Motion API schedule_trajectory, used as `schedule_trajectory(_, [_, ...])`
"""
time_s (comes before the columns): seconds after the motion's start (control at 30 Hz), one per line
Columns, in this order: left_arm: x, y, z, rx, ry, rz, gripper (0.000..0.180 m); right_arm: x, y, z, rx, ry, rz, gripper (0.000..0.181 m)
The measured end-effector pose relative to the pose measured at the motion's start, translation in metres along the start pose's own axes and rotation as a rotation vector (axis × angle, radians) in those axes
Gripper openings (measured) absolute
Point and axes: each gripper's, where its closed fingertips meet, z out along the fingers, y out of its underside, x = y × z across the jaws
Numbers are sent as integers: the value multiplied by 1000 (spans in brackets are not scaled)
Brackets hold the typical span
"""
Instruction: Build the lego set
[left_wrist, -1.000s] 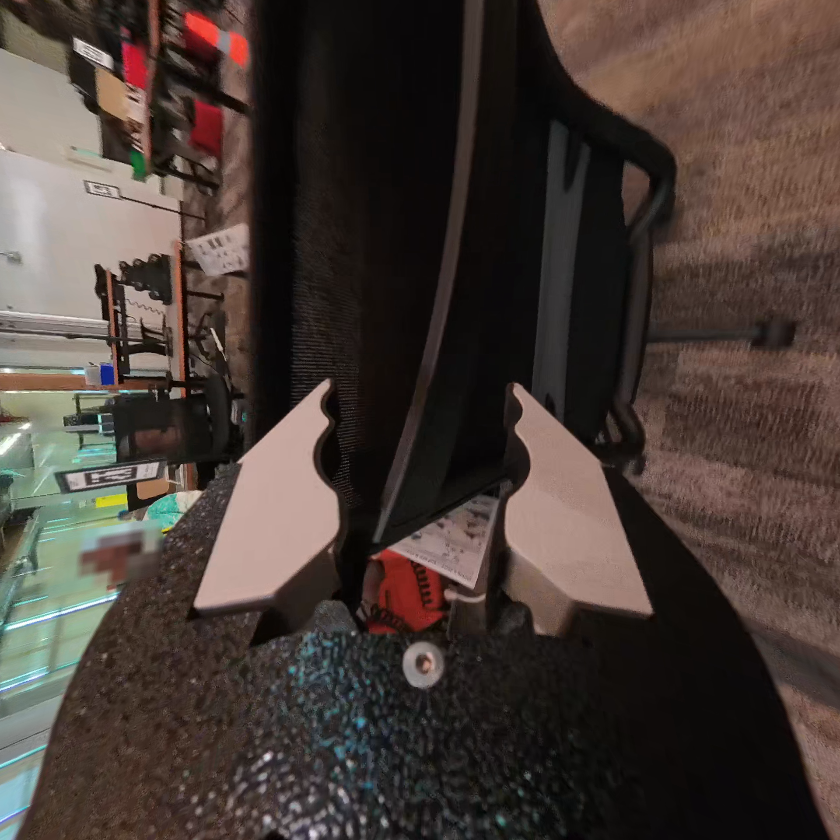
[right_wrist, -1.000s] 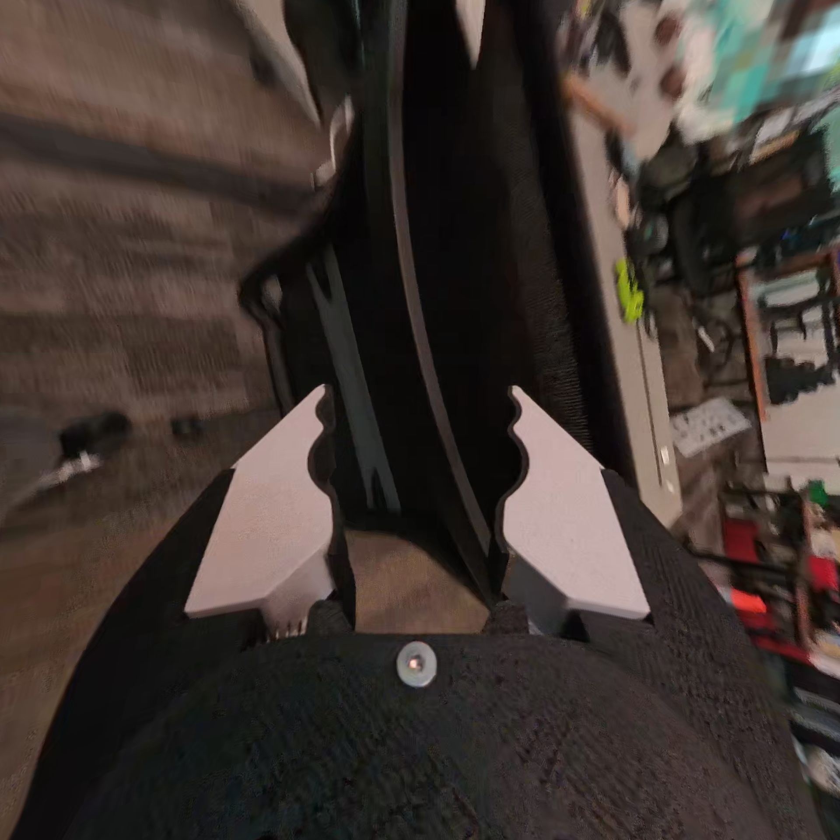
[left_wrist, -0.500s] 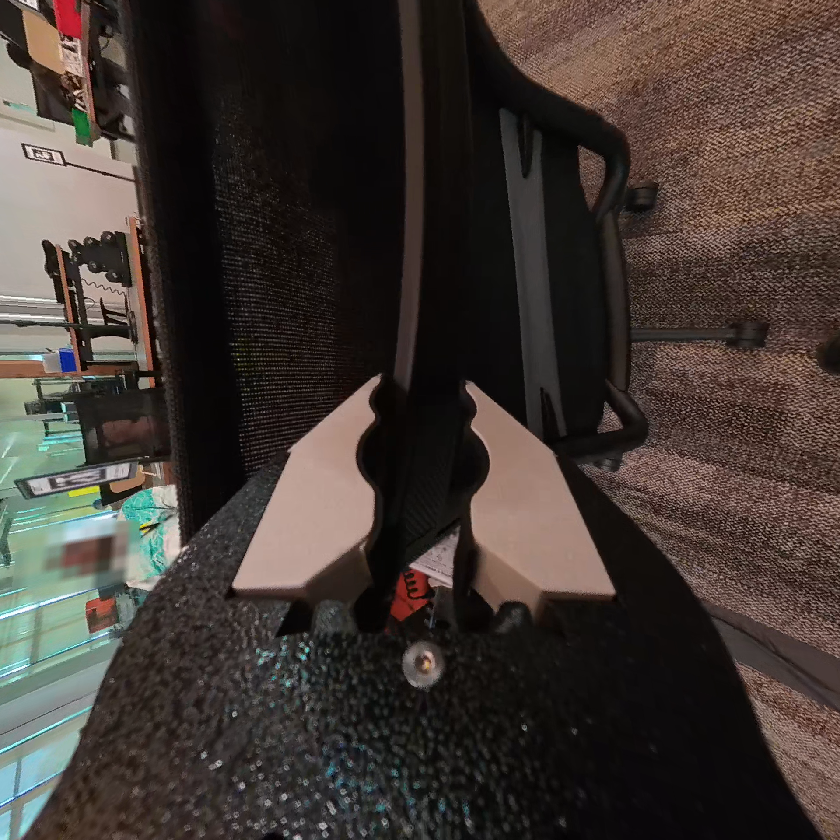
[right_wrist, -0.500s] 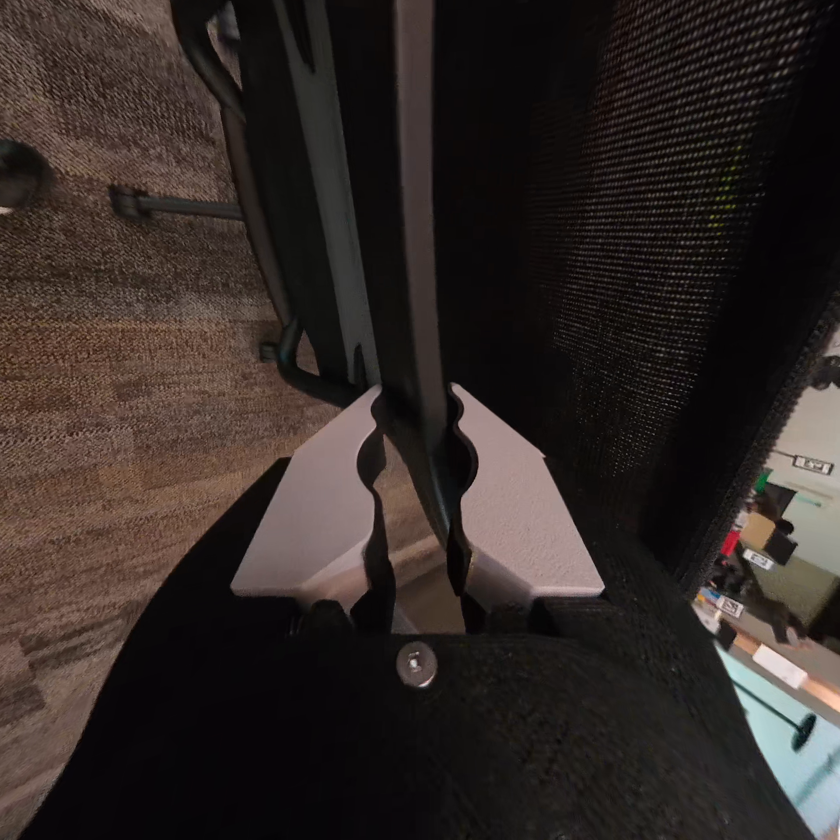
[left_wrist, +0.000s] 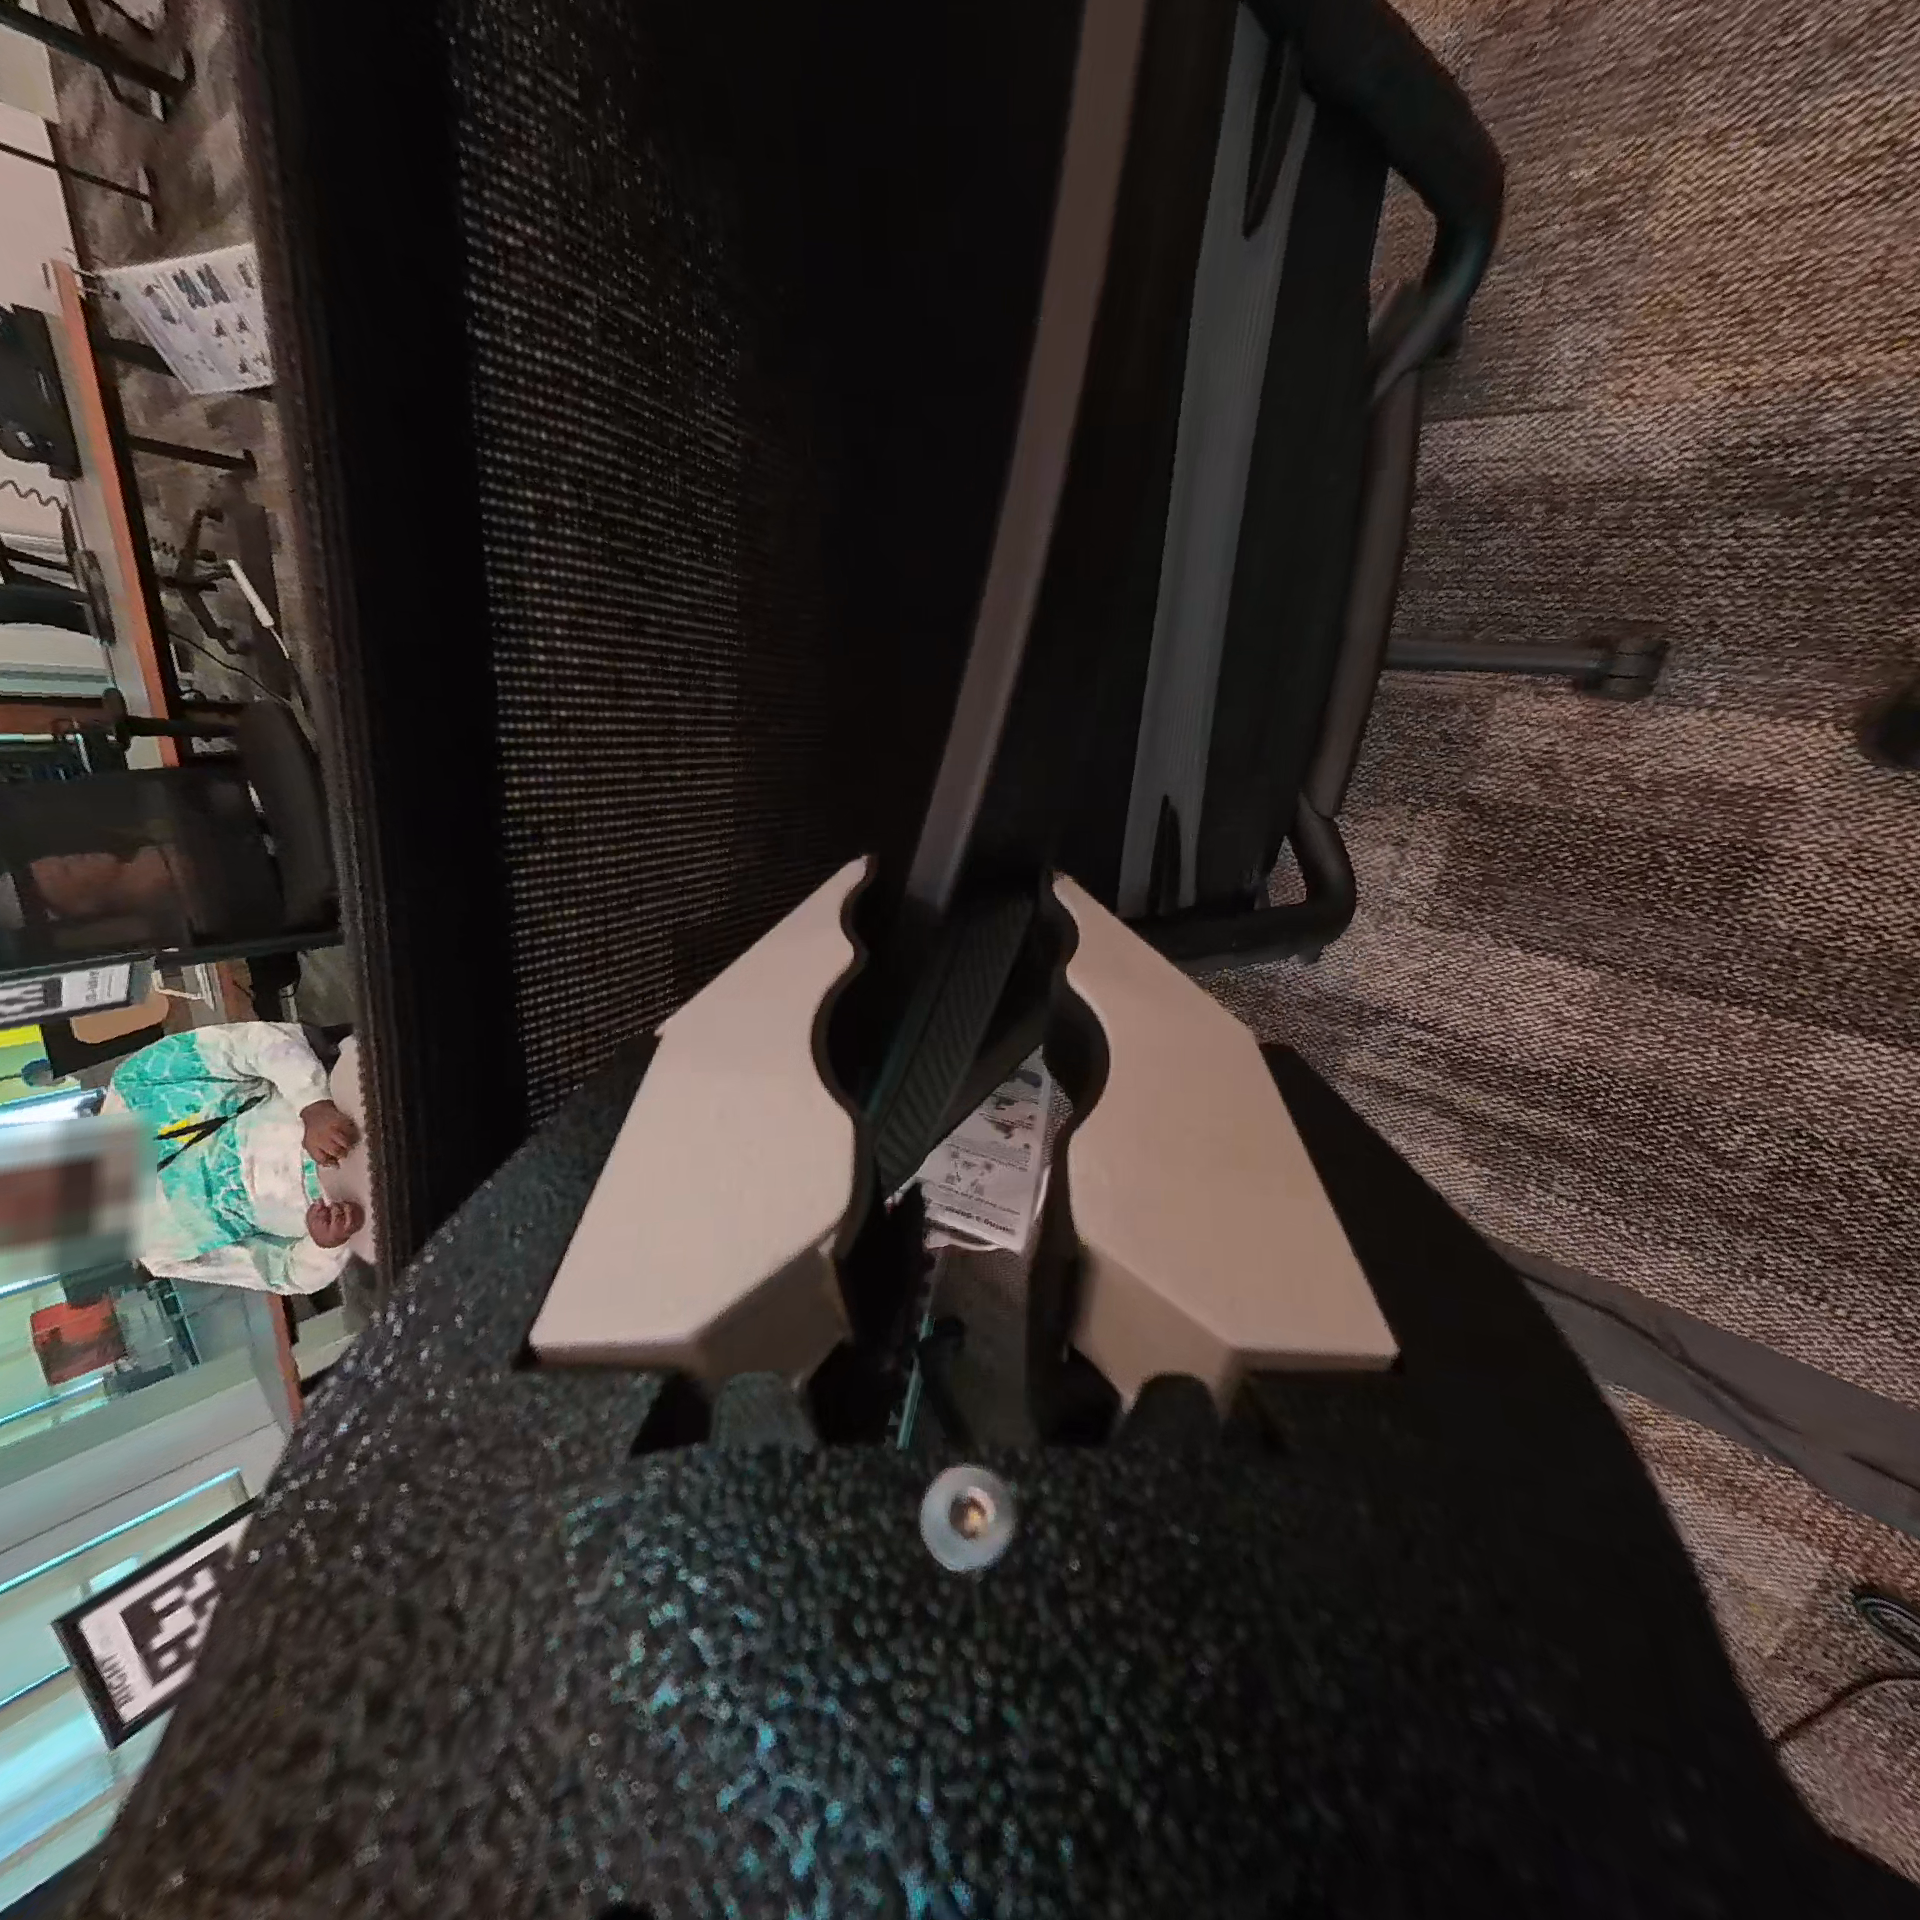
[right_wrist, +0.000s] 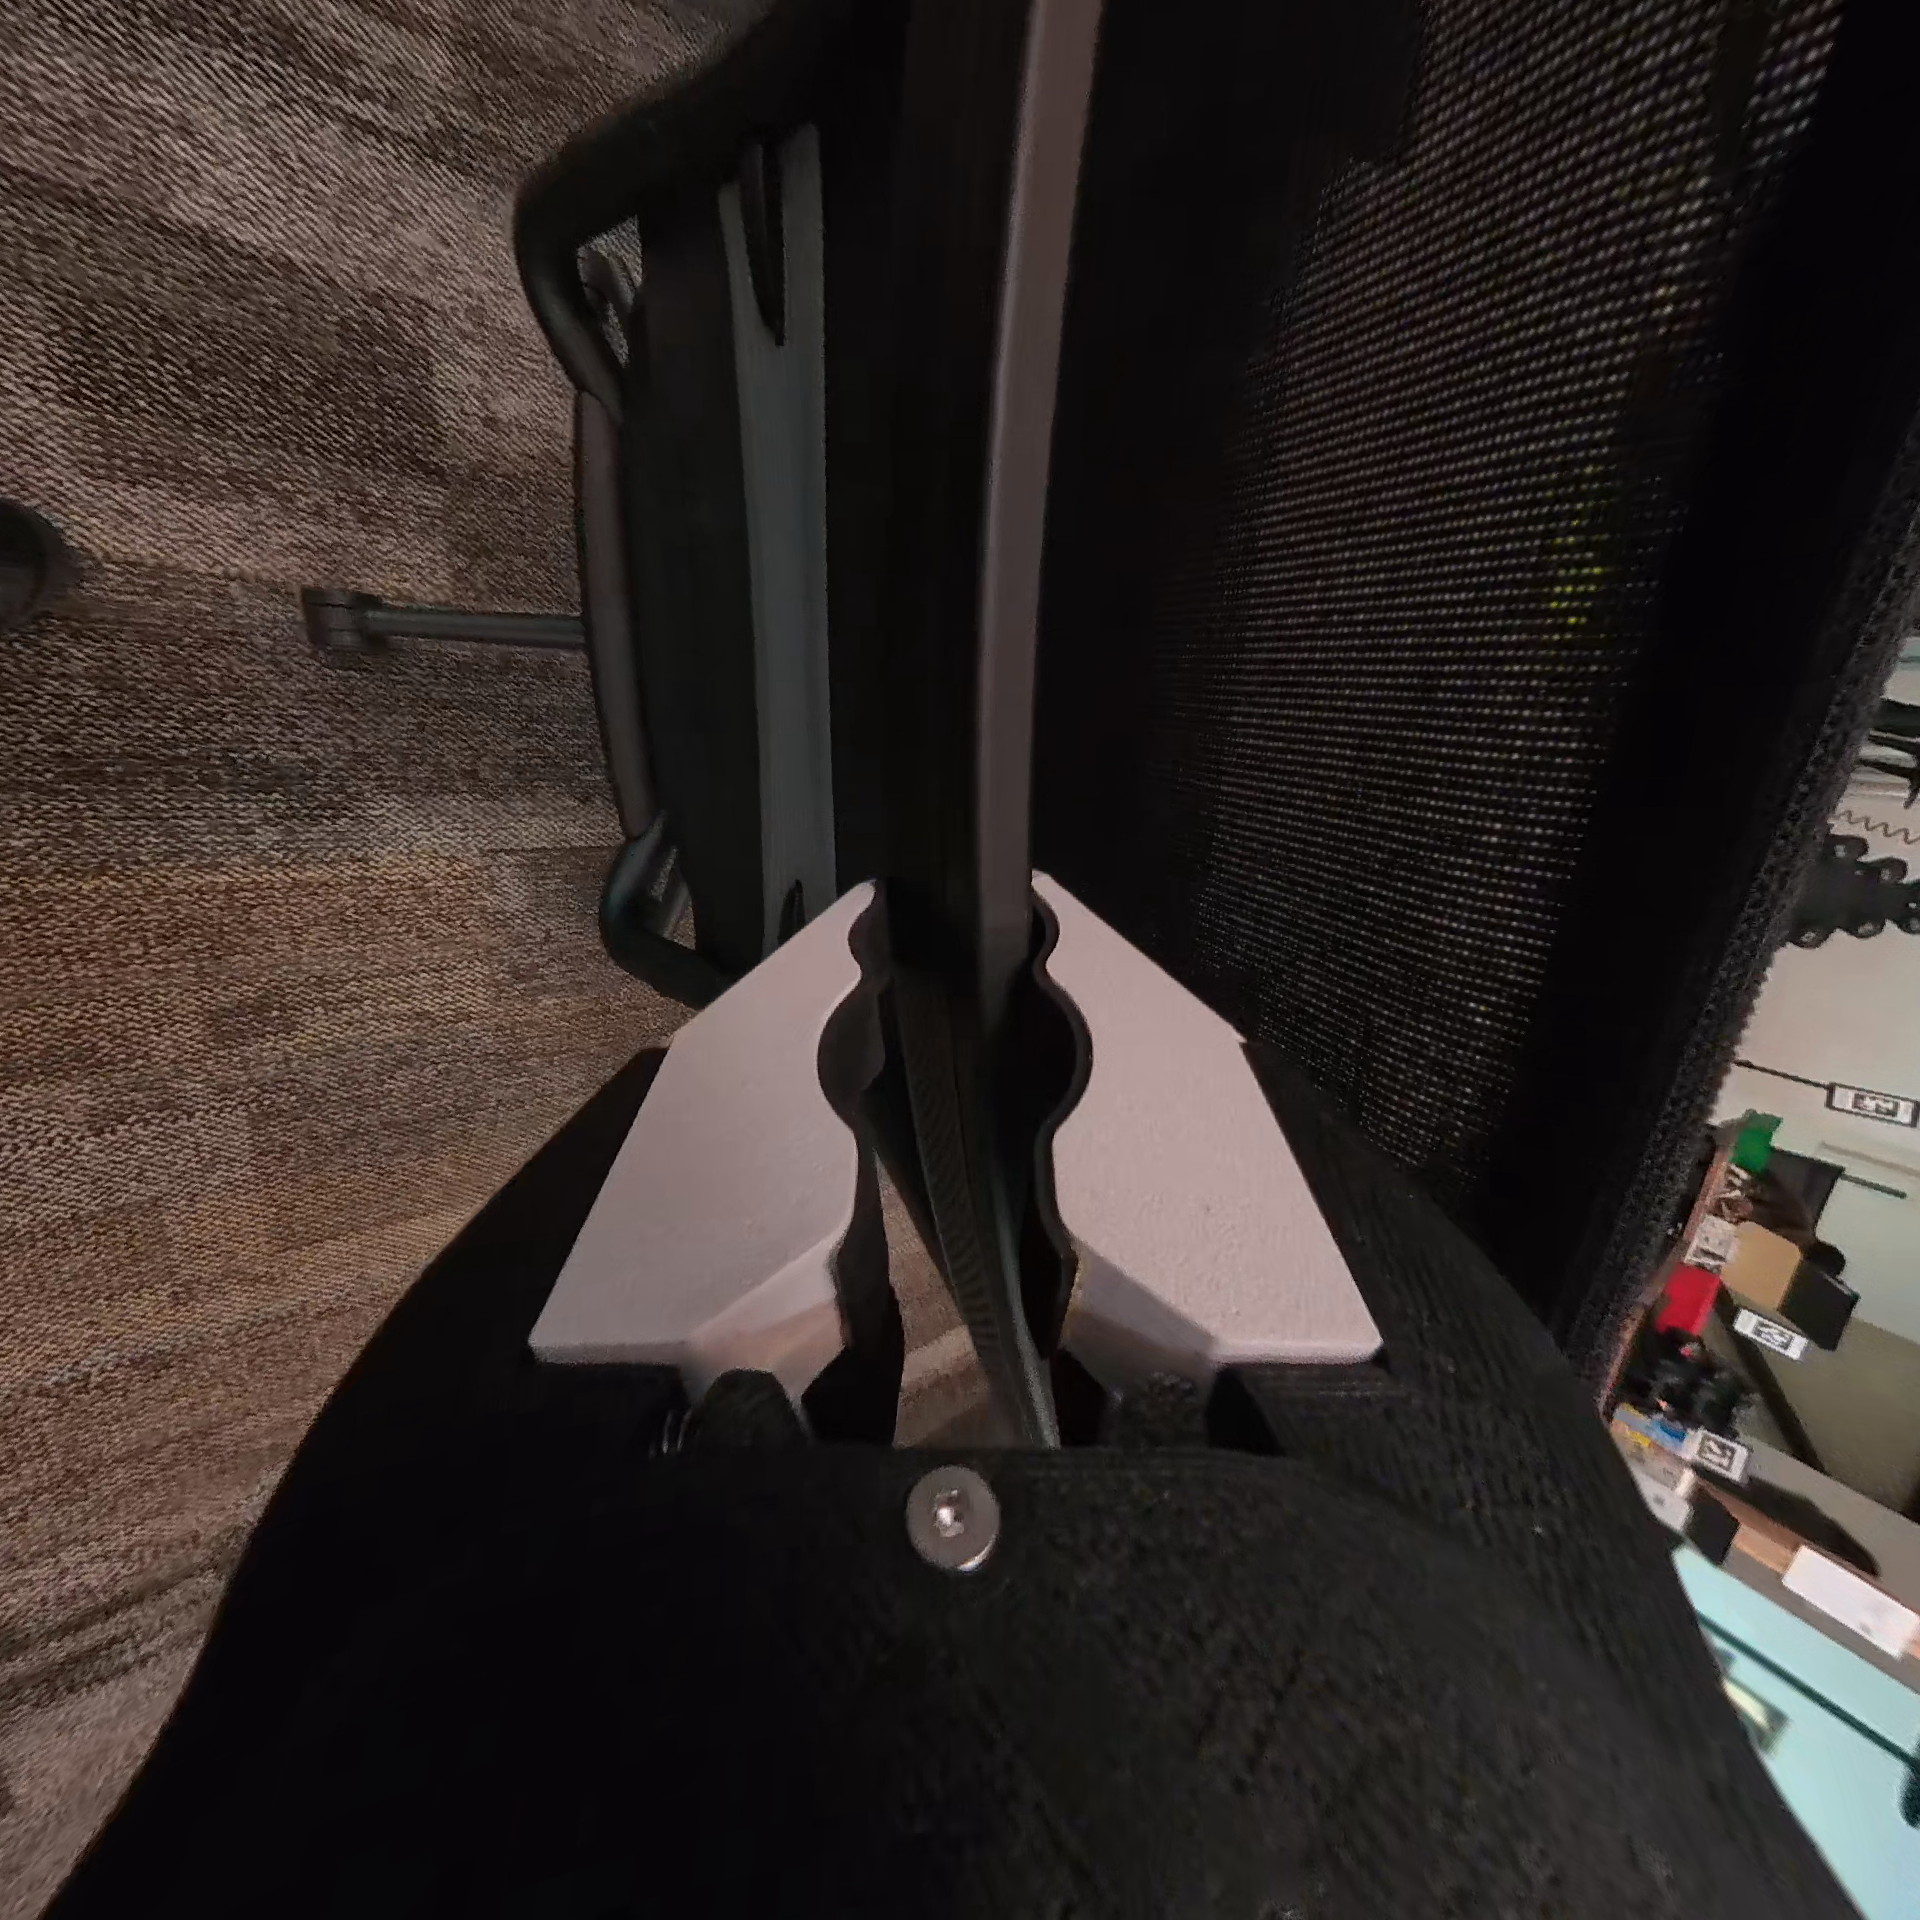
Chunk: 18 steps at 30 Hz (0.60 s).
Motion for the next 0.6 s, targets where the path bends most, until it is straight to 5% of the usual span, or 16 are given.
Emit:
schedule_trajectory(0.23, [-49, -2, 46, -57, -6, -33, 26, 47, 27, 37, -86, -5, 40, 21])
schedule_trajectory(0.37, [-83, 39, 64, -211, -3, -101, 25, 66, -13, 56, -12, -19, 35, 20])
schedule_trajectory(0.43, [-82, 27, 65, -127, 44, -86, 24, 75, 1, 52, -44, -13, 77, 21])
schedule_trajectory(0.6, [-77, 28, 65, -216, 68, -52, 23, 69, -5, 50, -7, -25, 53, 21])
